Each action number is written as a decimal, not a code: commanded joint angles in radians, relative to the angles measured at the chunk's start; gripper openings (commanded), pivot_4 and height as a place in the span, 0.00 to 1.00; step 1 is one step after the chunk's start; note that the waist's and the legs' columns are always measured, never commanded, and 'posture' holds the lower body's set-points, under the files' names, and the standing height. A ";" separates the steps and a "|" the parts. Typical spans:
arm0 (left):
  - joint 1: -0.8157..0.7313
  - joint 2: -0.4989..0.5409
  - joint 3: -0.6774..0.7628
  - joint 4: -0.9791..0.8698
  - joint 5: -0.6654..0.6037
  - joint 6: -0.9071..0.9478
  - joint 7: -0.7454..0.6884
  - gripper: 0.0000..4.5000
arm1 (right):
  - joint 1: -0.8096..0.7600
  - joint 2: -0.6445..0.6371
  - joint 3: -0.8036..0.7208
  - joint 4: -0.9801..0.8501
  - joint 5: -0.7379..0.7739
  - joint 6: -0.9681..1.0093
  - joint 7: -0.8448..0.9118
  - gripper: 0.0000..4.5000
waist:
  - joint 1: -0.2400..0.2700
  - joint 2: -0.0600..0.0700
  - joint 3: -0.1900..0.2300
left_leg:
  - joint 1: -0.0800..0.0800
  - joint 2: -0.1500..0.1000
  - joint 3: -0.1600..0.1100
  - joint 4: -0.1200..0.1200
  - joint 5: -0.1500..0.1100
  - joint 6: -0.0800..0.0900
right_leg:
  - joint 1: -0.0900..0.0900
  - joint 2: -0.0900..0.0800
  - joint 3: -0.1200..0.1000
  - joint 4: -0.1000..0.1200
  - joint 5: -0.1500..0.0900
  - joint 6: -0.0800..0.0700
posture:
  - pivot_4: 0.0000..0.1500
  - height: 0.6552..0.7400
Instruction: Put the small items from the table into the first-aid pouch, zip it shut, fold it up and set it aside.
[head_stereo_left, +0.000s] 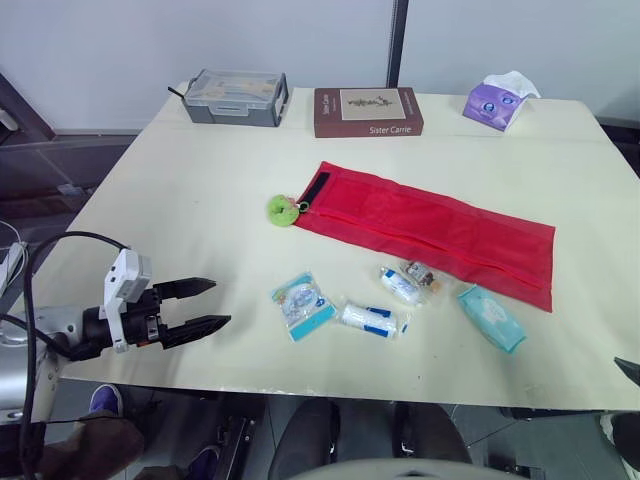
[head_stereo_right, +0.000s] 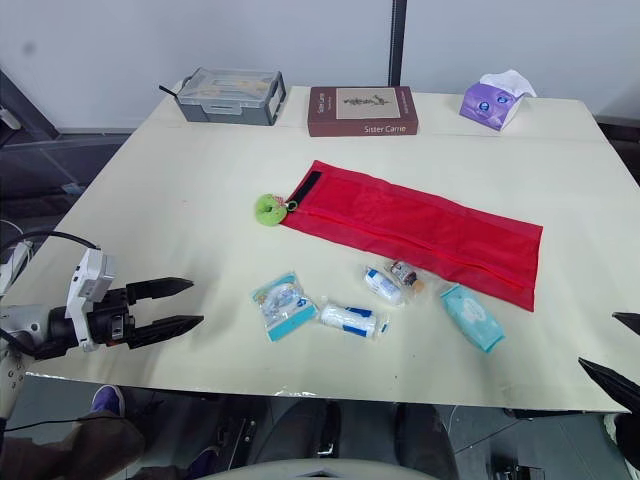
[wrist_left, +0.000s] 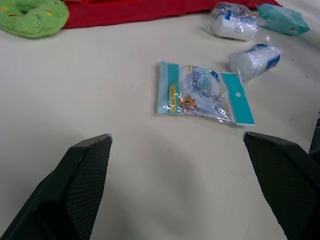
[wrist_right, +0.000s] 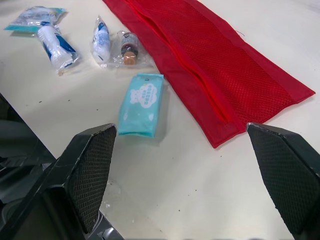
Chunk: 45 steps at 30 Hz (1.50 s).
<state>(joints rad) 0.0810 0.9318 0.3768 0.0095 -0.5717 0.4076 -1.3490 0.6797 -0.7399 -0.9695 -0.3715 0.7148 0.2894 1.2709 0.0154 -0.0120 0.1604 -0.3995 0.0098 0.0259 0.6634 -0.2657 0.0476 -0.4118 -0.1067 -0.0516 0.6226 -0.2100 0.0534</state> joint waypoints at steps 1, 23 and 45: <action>-0.061 -0.025 -0.005 -0.014 -0.018 0.007 0.041 1.00 | -0.027 -0.005 -0.015 -0.027 0.034 0.001 -0.027 0.98 | 0.000 0.000 0.000 | 0.000 0.000 0.000 0.000 0.000 0.000 | 0.000 0.000 0.000 0.000 0.000 0.000 | 1.00 1.00; -0.202 0.092 -0.166 -0.134 -0.230 0.687 0.110 1.00 | -0.356 -0.117 0.357 -0.488 0.303 0.194 -0.382 0.98 | -0.001 -0.005 0.004 | -0.001 0.002 0.000 0.003 0.000 0.002 | 0.000 0.009 -0.006 0.000 0.000 0.000 | 1.00 1.00; -0.290 -0.650 0.259 -0.294 -0.501 1.207 1.029 0.43 | -0.314 -0.101 0.354 -0.468 0.275 0.175 -0.347 1.00 | 0.006 -0.010 0.002 | 0.002 0.000 -0.004 0.007 0.000 0.001 | 0.006 0.012 -0.005 0.003 0.001 -0.001 | 1.00 1.00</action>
<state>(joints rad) -0.2000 0.2929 0.6045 -0.2657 -1.0307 1.6120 -0.3470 0.3707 -0.8393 -0.5966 -0.8261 0.9830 0.4779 0.9265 0.0213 -0.0219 0.1623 -0.3975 0.0101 0.0219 0.6704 -0.2653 0.0490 -0.4057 -0.0947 -0.0564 0.6254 -0.2088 0.0517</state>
